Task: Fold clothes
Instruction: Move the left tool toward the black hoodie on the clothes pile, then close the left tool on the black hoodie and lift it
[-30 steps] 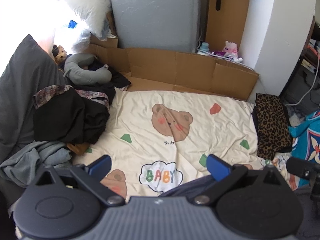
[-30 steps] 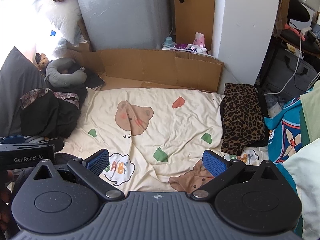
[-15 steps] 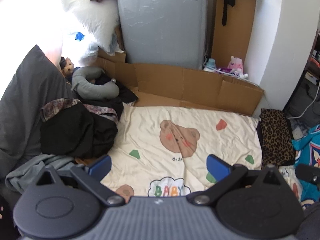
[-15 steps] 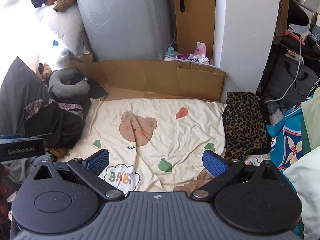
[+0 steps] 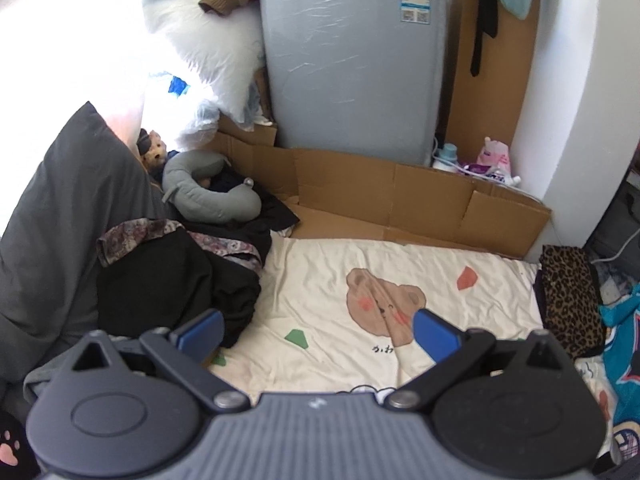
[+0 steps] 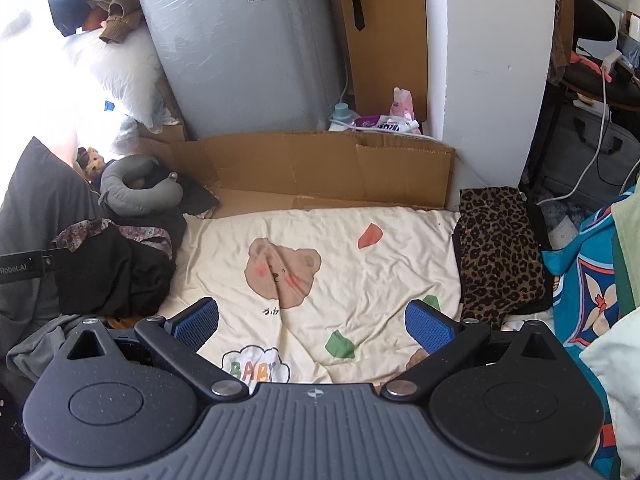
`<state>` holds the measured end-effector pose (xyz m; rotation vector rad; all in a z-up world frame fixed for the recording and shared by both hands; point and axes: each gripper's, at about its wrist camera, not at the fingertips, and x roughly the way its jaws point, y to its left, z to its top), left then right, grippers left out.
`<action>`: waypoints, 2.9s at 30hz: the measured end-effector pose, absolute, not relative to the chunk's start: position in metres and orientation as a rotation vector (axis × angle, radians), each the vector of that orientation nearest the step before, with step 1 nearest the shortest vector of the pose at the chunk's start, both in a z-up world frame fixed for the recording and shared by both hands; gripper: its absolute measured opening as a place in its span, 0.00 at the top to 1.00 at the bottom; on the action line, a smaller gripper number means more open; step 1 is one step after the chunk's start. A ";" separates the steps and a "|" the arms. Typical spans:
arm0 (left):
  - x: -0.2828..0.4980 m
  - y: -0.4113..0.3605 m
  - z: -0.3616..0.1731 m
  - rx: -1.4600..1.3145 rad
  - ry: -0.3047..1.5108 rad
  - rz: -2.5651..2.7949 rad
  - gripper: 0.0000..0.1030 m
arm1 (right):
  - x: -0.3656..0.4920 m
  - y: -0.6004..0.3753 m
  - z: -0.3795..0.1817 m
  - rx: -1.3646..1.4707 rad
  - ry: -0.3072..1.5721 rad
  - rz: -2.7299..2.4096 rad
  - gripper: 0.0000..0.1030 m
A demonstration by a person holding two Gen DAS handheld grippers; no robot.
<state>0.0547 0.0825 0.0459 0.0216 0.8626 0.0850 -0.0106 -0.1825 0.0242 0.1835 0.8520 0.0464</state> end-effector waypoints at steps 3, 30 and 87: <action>0.060 0.094 0.044 0.012 0.872 0.097 0.01 | -0.007 -0.184 0.023 0.187 0.835 0.046 0.00; 0.099 0.190 0.021 -0.088 0.895 0.180 0.04 | 0.045 -0.183 -0.002 0.190 0.832 0.015 0.01; 0.237 0.396 -0.254 -0.221 1.183 0.443 0.10 | 0.152 -0.127 -0.195 0.264 0.974 0.097 0.01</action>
